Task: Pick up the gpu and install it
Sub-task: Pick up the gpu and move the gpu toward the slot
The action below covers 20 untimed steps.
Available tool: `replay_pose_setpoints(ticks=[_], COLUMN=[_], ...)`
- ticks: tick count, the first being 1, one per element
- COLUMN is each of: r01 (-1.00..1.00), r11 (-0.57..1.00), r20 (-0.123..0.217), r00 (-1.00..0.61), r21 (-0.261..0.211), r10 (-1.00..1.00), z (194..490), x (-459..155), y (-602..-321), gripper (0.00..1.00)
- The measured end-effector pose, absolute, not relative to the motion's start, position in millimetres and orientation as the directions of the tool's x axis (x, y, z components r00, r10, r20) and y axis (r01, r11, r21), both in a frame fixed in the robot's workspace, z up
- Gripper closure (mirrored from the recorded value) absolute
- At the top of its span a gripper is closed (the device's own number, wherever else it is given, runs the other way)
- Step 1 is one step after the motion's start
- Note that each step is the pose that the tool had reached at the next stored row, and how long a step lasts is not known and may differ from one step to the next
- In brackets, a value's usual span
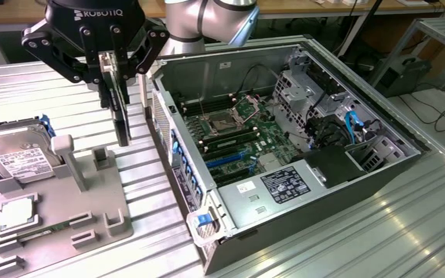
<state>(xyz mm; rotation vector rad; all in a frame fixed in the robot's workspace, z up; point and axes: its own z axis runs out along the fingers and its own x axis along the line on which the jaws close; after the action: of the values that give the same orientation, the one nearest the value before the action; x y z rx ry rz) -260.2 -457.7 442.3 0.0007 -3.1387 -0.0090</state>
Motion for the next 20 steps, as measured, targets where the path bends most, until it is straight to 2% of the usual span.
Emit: replay_pose_setpoints(ticks=[20], r01=[0.000], r11=[1.000], r20=[0.003], r00=[-1.000], r21=[0.006], r10=[0.000], z=[442.3], x=[-246.9], y=[-457.7], gripper=[0.73])
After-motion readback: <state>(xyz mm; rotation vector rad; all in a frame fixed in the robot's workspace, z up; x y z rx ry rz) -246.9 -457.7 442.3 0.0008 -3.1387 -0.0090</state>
